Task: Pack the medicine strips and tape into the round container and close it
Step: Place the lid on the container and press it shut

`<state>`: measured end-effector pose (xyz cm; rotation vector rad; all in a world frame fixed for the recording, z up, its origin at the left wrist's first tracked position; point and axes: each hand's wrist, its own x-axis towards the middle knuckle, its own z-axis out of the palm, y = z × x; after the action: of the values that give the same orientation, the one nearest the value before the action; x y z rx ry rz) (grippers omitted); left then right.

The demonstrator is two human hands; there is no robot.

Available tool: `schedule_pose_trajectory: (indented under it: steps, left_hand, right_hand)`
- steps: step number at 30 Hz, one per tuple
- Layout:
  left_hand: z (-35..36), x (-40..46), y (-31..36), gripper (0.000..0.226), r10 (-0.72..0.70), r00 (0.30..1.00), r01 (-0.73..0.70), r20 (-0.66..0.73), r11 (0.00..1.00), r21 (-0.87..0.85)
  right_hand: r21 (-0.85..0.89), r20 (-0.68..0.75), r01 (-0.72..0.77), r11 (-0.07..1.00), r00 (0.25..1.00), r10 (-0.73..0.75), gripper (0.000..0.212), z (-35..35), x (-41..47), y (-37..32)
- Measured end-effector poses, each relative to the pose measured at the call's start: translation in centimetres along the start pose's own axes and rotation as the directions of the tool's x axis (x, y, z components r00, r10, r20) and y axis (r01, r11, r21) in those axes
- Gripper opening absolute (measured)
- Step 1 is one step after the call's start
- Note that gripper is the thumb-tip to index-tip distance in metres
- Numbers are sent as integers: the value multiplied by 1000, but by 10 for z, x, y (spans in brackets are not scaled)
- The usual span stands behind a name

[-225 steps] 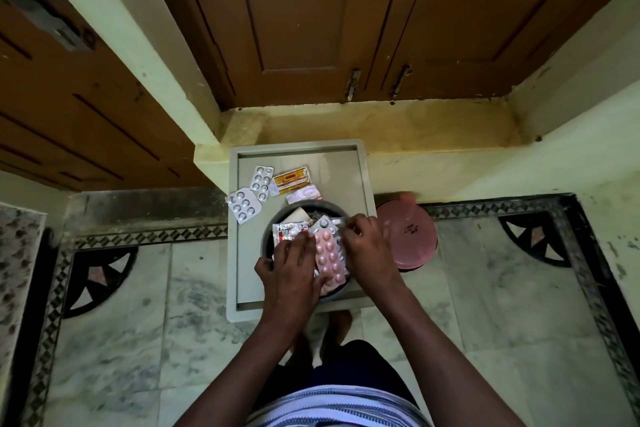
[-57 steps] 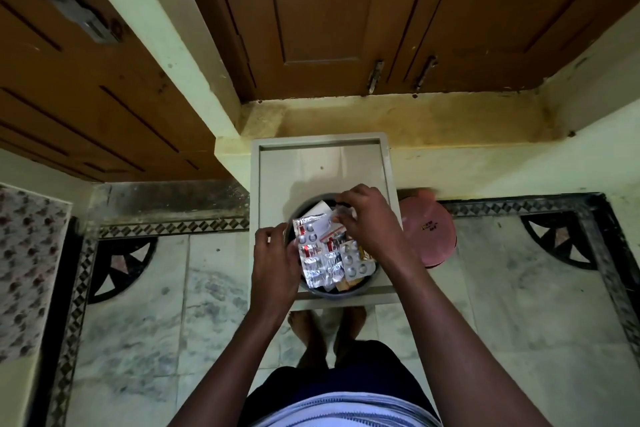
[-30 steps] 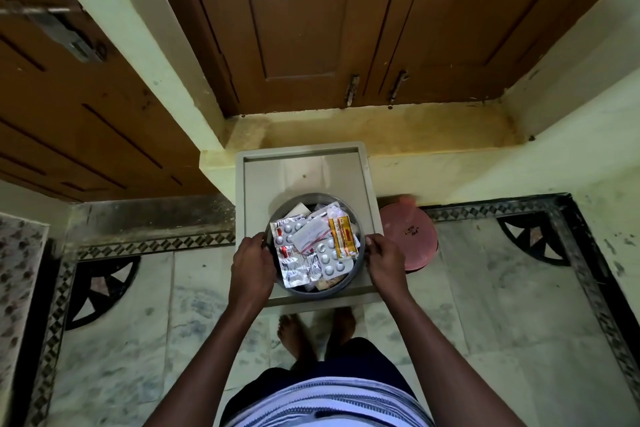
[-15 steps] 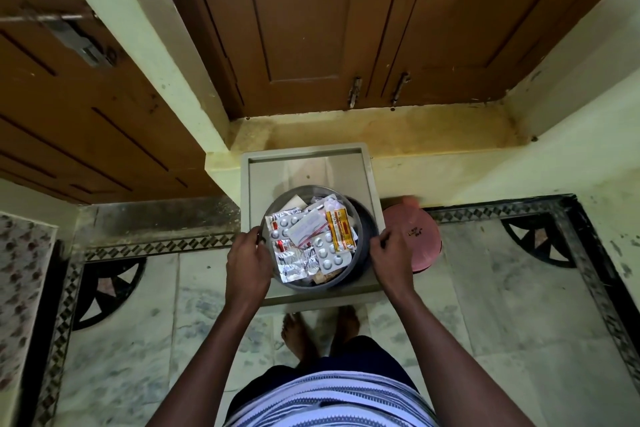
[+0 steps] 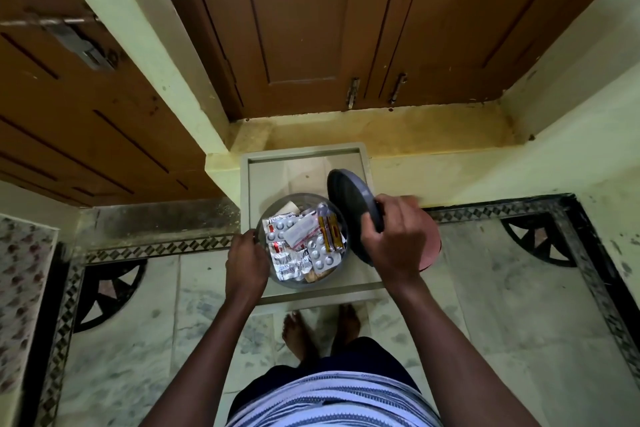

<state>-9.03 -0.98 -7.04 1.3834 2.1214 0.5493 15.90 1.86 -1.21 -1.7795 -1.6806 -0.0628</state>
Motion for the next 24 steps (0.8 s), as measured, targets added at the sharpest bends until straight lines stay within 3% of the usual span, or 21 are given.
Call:
schedule_pose_trajectory:
  steps: [5, 7, 10, 12, 15, 17, 21, 24]
  left_hand:
    - [0, 5, 0, 27, 20, 1000, -21, -17, 999, -39]
    - [-6, 1, 5, 34, 23, 995, -27, -101, 999, -31]
    - [-14, -9, 30, 24, 104, 972, -129, -210, 986, -105]
    - [-17, -9, 59, 25, 51, 995, -73, -82, 951, -300]
    - [-10, 0, 91, 40, -74, 971, 196, 226, 790, -581]
    - [-6, 5, 99, 45, -112, 952, 266, 287, 768, -583]
    - [-3, 10, 99, 19, -192, 920, 376, 340, 672, -638]
    - [-10, 11, 95, 16, -201, 893, 436, 402, 604, -667]
  right_hand:
    - [1, 42, 65, 998, 997, -65, 22, 3, -6, -20]
    - [41, 85, 63, 997, 994, -67, 28, 5, -9, -24]
    - [104, 133, 93, 990, 985, -106, 36, 7, -19, -26]
    - [137, 167, 118, 983, 976, -140, 41, 9, -26, -27]
    - [154, 247, 146, 977, 952, -181, 42, 13, -39, -27]
    - [157, 278, 167, 973, 938, -206, 42, 16, -47, -24]
    - [191, 239, 193, 962, 942, -237, 35, 13, -51, -22]
    - [220, 197, 180, 959, 954, -224, 43, 6, -48, -17]
